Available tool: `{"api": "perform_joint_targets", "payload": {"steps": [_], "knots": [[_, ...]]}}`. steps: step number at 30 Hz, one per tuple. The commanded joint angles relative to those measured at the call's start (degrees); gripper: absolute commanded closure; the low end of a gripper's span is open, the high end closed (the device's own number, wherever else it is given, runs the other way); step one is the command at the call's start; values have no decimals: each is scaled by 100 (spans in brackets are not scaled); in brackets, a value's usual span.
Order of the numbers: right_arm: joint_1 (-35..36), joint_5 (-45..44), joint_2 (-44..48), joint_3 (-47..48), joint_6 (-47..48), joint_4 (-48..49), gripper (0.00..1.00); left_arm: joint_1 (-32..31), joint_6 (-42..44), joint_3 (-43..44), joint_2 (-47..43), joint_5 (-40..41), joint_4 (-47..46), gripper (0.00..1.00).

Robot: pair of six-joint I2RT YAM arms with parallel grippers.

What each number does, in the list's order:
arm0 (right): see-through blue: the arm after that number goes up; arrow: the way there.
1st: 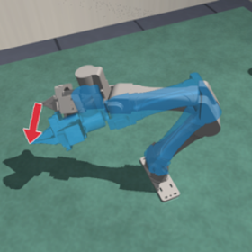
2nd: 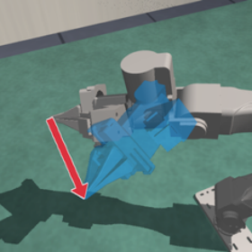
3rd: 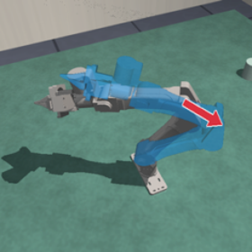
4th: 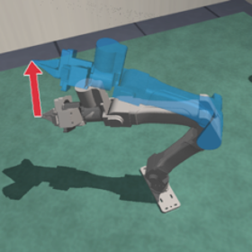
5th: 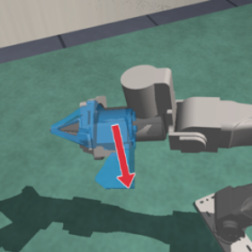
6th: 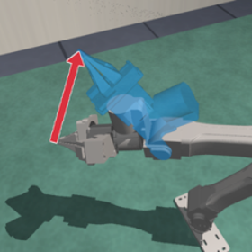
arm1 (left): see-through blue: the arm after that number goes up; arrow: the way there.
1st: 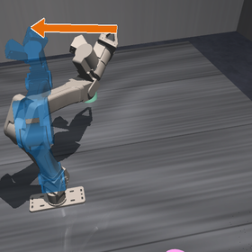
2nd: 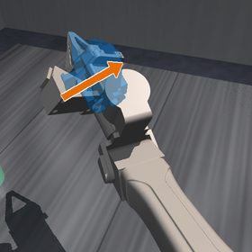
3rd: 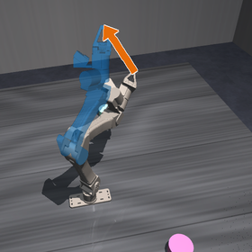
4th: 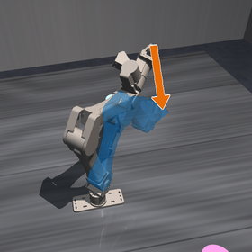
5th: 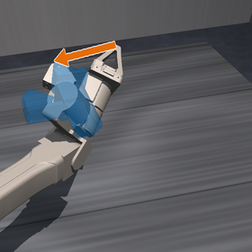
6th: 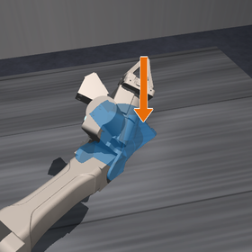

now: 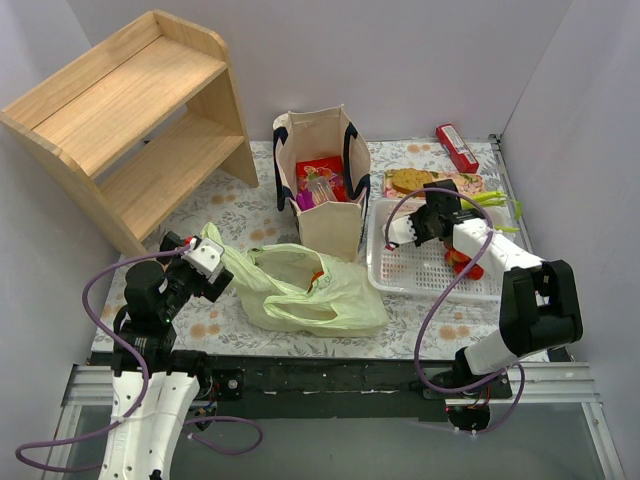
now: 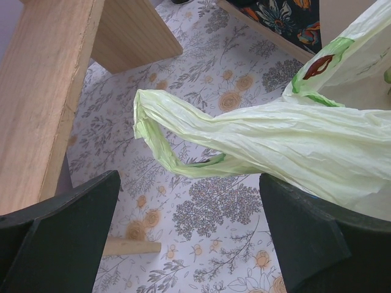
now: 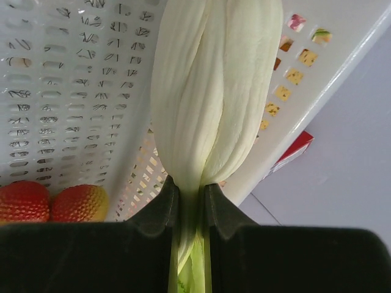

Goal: Untie the knot of the grocery bags and take out the mixed food
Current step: Place the fake vegetable in the bin.

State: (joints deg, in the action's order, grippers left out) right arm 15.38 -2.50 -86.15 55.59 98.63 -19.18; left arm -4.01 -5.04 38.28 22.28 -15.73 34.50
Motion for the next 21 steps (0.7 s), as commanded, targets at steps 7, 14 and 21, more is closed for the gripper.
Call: {"api": "perform_joint_targets", "payload": {"steps": [7, 14, 21], "knots": [[-131, -198, 81, -268, -212, 459, 66, 93, -111, -58, -84, -168, 22, 2], [-131, -128, 54, 266, -1073, -226, 2, 111, -173, -145, -101, -176, -49, 2], [79, 687, 510, 1338, -2487, -1157, 2, 164, -331, -242, -180, -317, -136, 2]]}}
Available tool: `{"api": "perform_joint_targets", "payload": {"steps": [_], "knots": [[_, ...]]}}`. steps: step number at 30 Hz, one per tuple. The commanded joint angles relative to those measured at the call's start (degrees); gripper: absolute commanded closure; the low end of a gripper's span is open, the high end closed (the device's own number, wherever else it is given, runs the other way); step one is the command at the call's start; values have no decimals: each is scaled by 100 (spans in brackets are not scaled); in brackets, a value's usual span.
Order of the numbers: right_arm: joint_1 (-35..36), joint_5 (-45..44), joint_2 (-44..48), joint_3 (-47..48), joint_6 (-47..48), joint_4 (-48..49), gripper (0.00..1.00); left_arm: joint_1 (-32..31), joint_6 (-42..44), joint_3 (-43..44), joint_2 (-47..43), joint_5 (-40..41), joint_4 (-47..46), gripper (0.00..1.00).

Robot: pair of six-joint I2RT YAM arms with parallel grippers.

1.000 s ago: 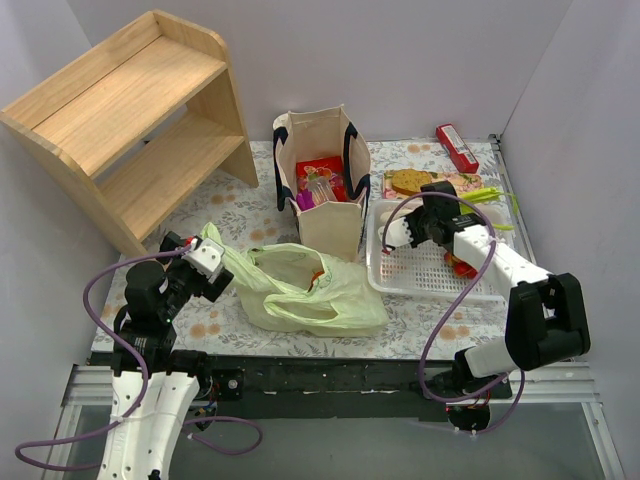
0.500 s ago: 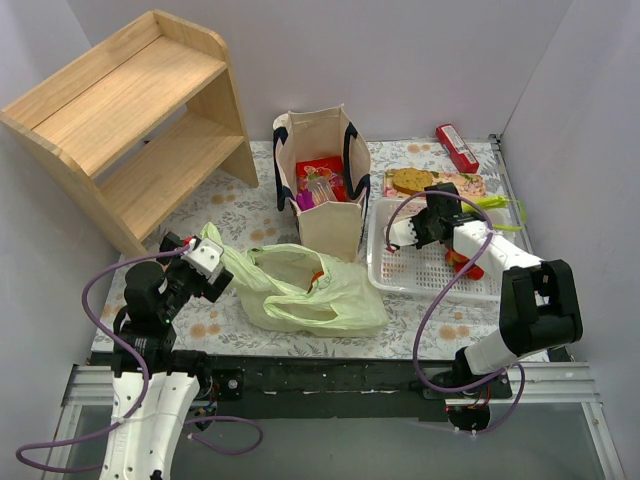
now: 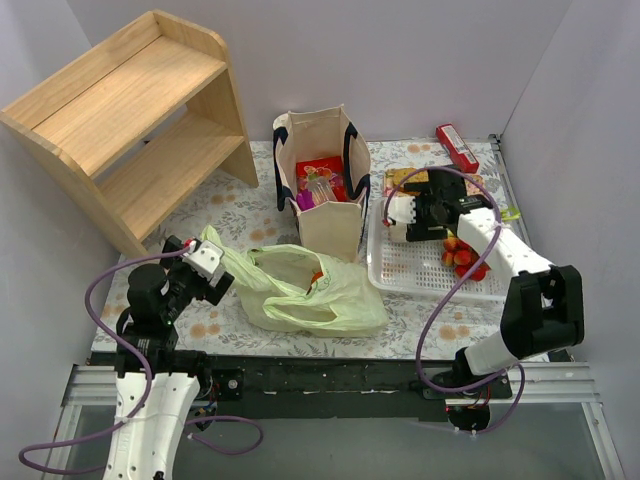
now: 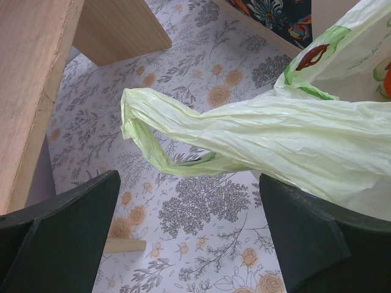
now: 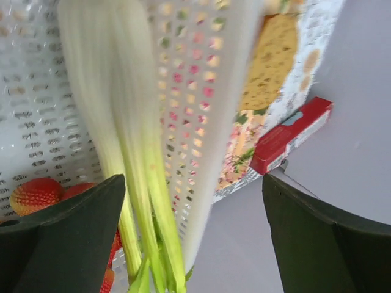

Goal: Untie the knot of the grocery bags and take out the mixed food
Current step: Place the fake vegetable in the bin.

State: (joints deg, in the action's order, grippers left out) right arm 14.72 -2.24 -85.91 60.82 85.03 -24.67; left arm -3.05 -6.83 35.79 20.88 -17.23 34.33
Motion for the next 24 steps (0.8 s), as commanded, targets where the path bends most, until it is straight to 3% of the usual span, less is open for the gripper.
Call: {"api": "perform_joint_targets", "payload": {"steps": [1, 7, 13, 15, 18, 19, 22, 24], "knots": [[215, 829, 548, 948, -1356, -749, 2, 76, -178, 33, -32, -192, -137, 2], [899, 1814, 1120, 1397, -3026, -1032, 2, 68, -240, 463, 214, -438, 74, 2], [1821, 2991, 1112, 2388, -4484, -1111, 16, 76, -915, 1332, 898, -1219, 820, 2], [2112, 3194, 1033, 2601, -4688, -1023, 19, 76, -551, 1587, 1075, -1875, 1563, 2], [2754, 3178, 858, 2874, -5022, -637, 25, 68, -495, 1975, 1312, -1916, 2050, 2], [3121, 3047, 778, 2918, -5101, -540, 25, 68, -364, 2089, 1365, -1907, 2147, 2], [3623, 2966, 400, 3129, -5356, -548, 10, 68, 83, 2616, 1480, -1714, 2499, 2], [3809, 3054, 268, 3051, -5480, -496, 6, 68, 217, 2950, 1515, -1556, 2710, 2]]}}
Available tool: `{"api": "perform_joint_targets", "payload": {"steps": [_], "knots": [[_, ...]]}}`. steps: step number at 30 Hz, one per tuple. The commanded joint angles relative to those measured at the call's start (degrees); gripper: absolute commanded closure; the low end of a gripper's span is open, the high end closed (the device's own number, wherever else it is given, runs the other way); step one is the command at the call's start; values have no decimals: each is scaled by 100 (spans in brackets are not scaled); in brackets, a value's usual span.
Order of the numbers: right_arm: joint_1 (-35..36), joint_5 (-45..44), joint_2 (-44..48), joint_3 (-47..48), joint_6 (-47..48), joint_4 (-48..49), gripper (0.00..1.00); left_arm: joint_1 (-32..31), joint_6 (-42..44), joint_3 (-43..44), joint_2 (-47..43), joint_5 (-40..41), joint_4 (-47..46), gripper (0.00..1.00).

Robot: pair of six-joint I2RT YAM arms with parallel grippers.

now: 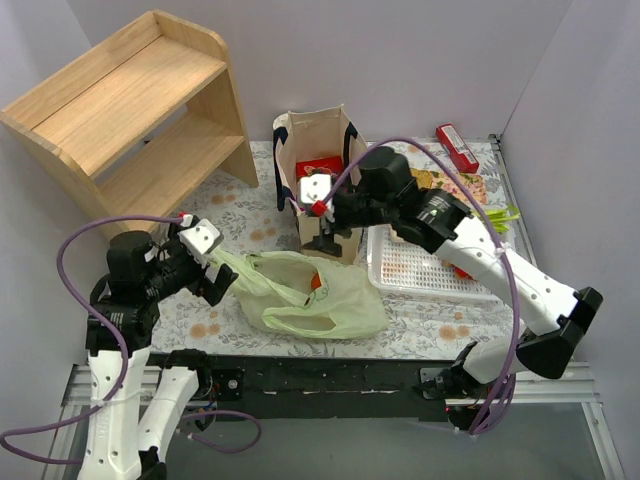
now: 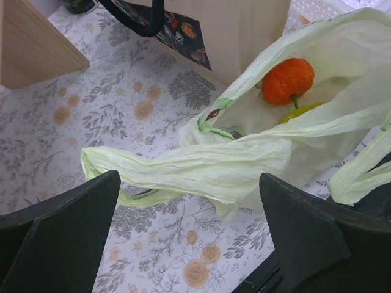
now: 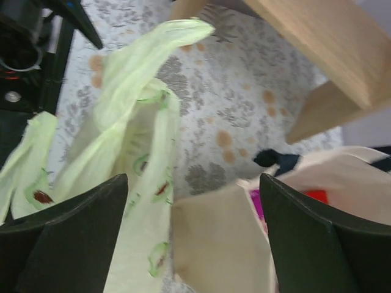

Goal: Untie the knot of the grocery bags and take out the mixed food
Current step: Place the fake vegetable in the bin, then pick up the fake fruit from the takeout bag.

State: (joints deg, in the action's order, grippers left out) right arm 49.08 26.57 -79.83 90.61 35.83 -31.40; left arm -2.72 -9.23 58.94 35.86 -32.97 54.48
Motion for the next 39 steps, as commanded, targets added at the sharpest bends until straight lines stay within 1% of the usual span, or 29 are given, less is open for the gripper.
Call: {"api": "perform_joint_targets", "payload": {"steps": [1, 2, 3, 4, 5, 7, 9, 10, 11, 12, 13, 14, 15, 16, 17, 18, 22, 25, 27, 28, 31, 34, 37, 39], "knots": [[574, 104, -366, -7, -612, 247, 4, 35, 475, 724, 9, 97, 731, 2], [698, -271, -401, -86, -700, 370, 2, 35, 284, 777, -17, 107, 748, 2], [821, -518, -489, -252, -727, 423, 2, 35, 90, 821, -35, 98, 679, 2], [1023, -747, -524, -341, -753, 485, 2, 35, -103, 830, -44, -154, 669, 2], [1094, -1263, -551, -438, -788, 555, 2, 44, -183, 839, -44, -401, 695, 2], [1235, -1802, -577, -658, -964, 793, 4, 44, -245, 734, -35, -736, 687, 2], [1244, -2190, -638, -702, -999, 776, 15, 35, -456, 611, 9, -904, 267, 2], [1244, -2243, -665, -746, -973, 741, 27, 44, -491, 471, 87, -948, 82, 2], [1236, -2235, -674, -755, -930, 714, 32, 35, -492, 426, 166, -1105, -276, 2], [1236, -2096, -613, -764, -877, 723, 39, 35, -422, 400, 254, -1272, -436, 2], [1227, -1912, -578, -738, -711, 714, 54, 35, -352, 399, 525, -1438, -542, 2], [1227, -1762, -542, -711, -649, 731, 66, 35, -281, 425, 676, -1588, -683, 2], [1235, -1551, -481, -694, -657, 766, 84, 35, -228, 452, 860, -1885, -719, 2], [1236, -1515, -463, -685, -683, 897, 98, 44, -150, 478, 1018, -1993, -728, 2], [1236, -1445, -437, -676, -692, 951, 99, 35, -105, 513, 1307, -2090, -719, 2], [1236, -1392, -419, -650, -692, 977, 99, 35, -27, 513, 1406, -2134, -728, 2], [1236, -1101, -463, -404, -358, 916, 99, 35, 308, 391, 1591, -2169, -956, 2], [1236, -987, -551, -167, -279, 986, 99, 17, 291, 487, 1819, -2336, -896, 2], [1236, -995, -664, 78, -296, 1091, 99, -26, 256, 653, 1986, -2494, -676, 2], [1236, -1013, -726, 193, -322, 1118, 99, -44, 221, 706, 2013, -2608, -606, 2], [1236, -1048, -1007, 676, -296, 1127, 99, -62, 19, 768, 1873, -2618, -561, 2], [1244, -1040, -1367, 1220, -331, 1109, 99, -62, -148, 768, 1601, -2452, -561, 2], [1279, -1101, -1693, 1608, -340, 1074, 99, -62, -210, 891, 1390, -2109, -430, 2], [1332, -1189, -1878, 1688, -305, 1057, 99, -62, -219, 996, 1267, -1539, -315, 2]]}}
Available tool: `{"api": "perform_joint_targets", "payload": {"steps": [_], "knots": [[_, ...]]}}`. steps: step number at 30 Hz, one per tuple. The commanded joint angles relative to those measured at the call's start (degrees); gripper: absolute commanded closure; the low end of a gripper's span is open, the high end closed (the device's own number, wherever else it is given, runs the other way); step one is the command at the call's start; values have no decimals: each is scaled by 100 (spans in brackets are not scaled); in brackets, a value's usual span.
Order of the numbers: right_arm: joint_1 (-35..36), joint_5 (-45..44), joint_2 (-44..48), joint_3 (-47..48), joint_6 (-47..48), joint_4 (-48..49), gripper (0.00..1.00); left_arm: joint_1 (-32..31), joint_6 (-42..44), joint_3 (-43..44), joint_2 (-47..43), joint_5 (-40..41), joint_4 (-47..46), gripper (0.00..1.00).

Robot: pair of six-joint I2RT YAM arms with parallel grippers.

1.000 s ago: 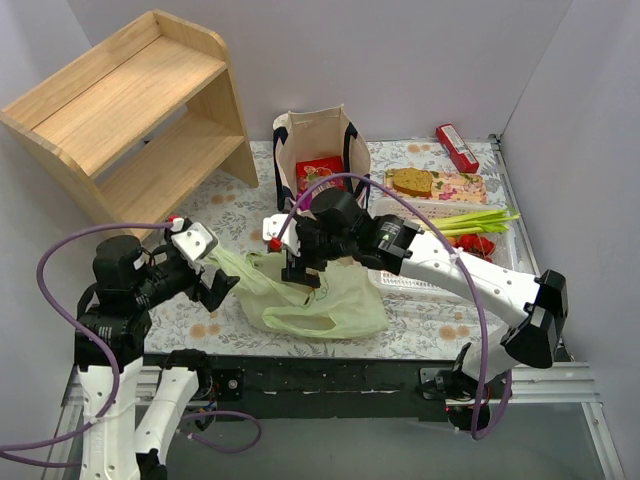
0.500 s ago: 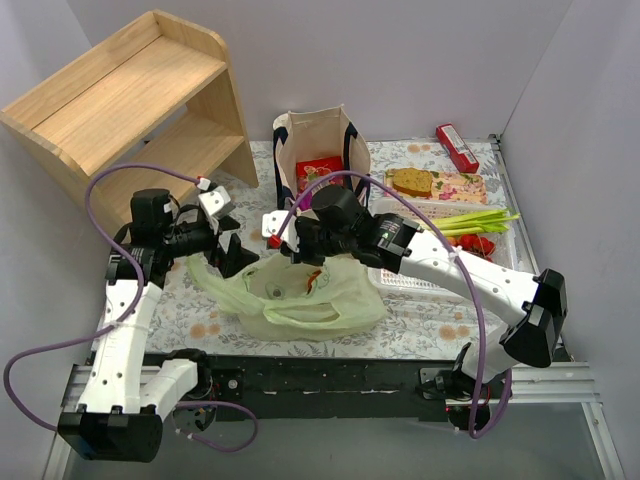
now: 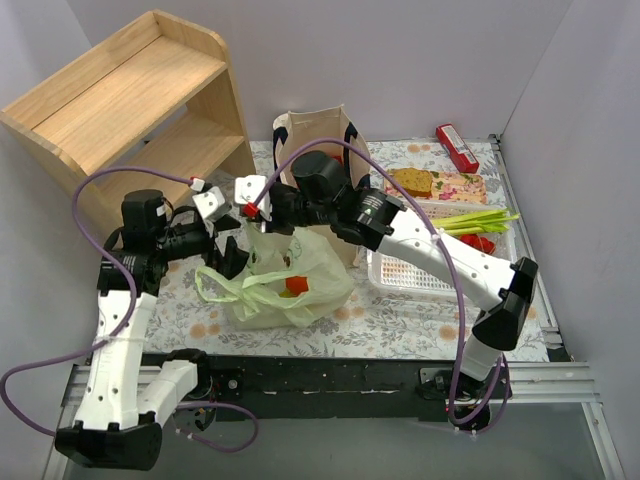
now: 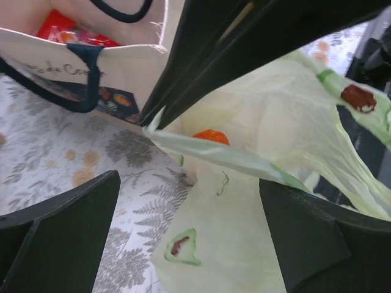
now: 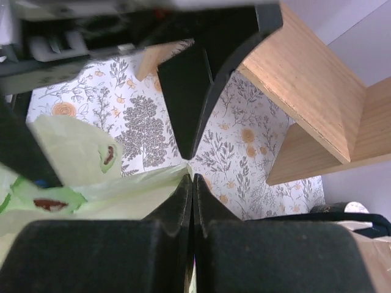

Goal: Untie the knot of the grocery bags and take out the mixed food
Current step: Pick up the fake fruit from the takeout bag.

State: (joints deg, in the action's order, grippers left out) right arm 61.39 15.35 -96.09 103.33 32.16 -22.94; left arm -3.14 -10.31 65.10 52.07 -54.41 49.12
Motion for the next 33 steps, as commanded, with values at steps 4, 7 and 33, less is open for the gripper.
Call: {"api": "perform_joint_targets", "payload": {"steps": [4, 7, 33], "knots": [[137, 20, -576, 968, 79, 290, 99, -20, -25, 818, -663, 2186, 308, 2], [181, 178, -928, 1628, 132, 378, 99, -20, -94, 1048, -891, 3110, 256, 2], [269, 794, -867, 759, 519, 633, 99, -20, 678, 601, -866, 2418, 1188, 7]]}}
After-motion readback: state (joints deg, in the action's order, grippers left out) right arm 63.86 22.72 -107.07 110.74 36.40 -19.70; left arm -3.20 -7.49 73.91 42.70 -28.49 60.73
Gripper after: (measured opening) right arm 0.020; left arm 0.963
